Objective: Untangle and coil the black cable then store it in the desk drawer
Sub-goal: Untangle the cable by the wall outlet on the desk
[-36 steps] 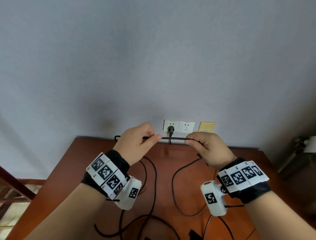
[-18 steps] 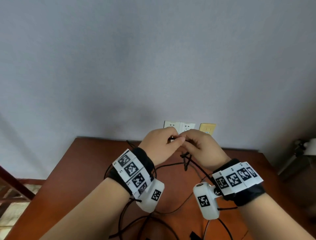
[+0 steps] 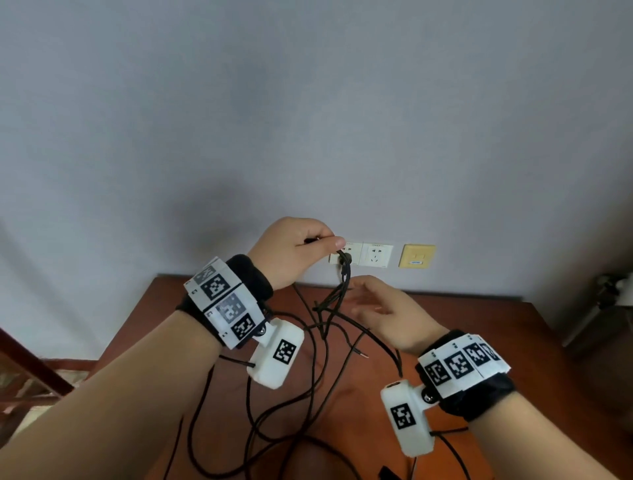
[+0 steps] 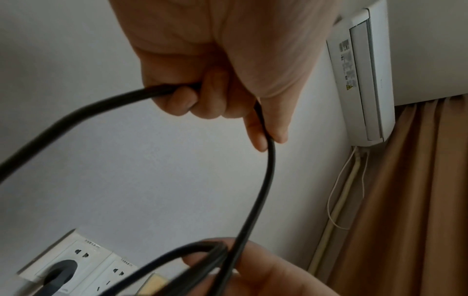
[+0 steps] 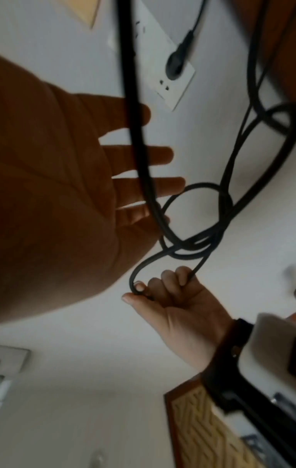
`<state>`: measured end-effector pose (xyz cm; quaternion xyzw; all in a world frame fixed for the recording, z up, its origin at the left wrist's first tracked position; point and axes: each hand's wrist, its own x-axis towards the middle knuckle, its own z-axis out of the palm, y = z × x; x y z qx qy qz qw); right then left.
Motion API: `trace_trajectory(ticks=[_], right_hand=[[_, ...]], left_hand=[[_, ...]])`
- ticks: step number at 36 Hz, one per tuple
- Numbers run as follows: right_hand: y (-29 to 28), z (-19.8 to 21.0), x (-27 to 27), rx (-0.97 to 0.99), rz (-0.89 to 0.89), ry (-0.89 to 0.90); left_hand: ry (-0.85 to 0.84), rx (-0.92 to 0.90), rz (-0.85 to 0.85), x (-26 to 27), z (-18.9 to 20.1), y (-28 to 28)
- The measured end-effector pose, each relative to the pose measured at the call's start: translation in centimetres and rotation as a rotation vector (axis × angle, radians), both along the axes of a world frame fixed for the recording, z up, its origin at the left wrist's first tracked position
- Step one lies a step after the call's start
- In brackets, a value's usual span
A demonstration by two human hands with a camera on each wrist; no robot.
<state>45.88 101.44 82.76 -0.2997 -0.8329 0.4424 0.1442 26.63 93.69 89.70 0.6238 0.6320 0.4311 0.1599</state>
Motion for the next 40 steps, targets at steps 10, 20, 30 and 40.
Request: trace_trajectory(ticks=[10, 20, 30, 40], right_hand=[[-1.6, 0.9, 0.4, 0.014, 0.098, 0.153], [-0.7, 1.4, 3.2, 0.182, 0.295, 0.174], [0.8, 0.5, 5.9, 0.042, 0.283, -0.332], [1.9, -3.6, 7.2, 0.319, -0.015, -0.983]], left_hand=[[0.029, 0.064, 0.148, -1.5, 0.4, 1.2], [0.129, 0.020, 0.244, -2.8, 0.0, 2.8], [0.164, 0.145, 0.399, -5.8, 2.2, 2.5], [0.106, 0.266, 0.497, -7.1, 4.5, 1.8]])
